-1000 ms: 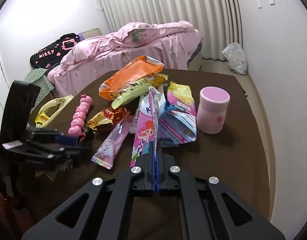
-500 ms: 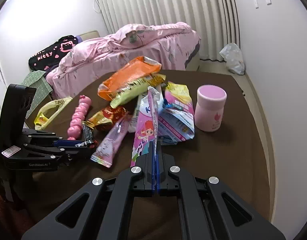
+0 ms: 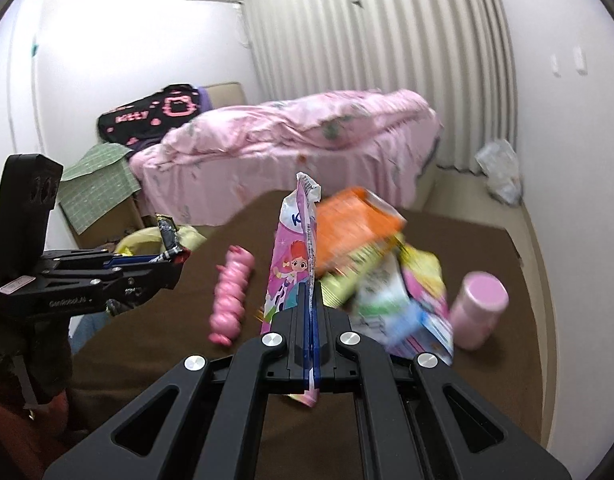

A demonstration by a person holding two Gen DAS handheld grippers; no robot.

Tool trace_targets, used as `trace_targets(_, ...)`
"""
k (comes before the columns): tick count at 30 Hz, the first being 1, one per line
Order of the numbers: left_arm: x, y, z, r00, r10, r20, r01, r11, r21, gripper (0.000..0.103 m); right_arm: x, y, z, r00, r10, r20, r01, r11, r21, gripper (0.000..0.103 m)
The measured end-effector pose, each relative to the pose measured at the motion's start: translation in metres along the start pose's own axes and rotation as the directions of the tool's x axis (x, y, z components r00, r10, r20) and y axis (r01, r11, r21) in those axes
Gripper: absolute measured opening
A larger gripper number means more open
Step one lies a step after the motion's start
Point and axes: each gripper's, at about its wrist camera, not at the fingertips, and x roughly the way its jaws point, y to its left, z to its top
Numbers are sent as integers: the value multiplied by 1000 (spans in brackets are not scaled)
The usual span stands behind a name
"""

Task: Collect trash
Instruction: 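Lift both held wrappers and carry them over the yellow bag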

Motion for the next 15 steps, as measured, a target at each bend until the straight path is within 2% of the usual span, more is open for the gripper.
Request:
trace_targets(6,-33,50,3,993,91,74,-85,994,-72,22,14,49,29,998,60,5,-60,994,-89,3)
trace_targets(12,-57,102,3,975,201,99,-185,971,-154,22,37,91,55,991,131,-12,-131,981,-144,3)
trace_targets(15,-65,123,1,967,233,107,-211,959,-187,22,51,115,65,988,155,-29,-158,971,-181,3)
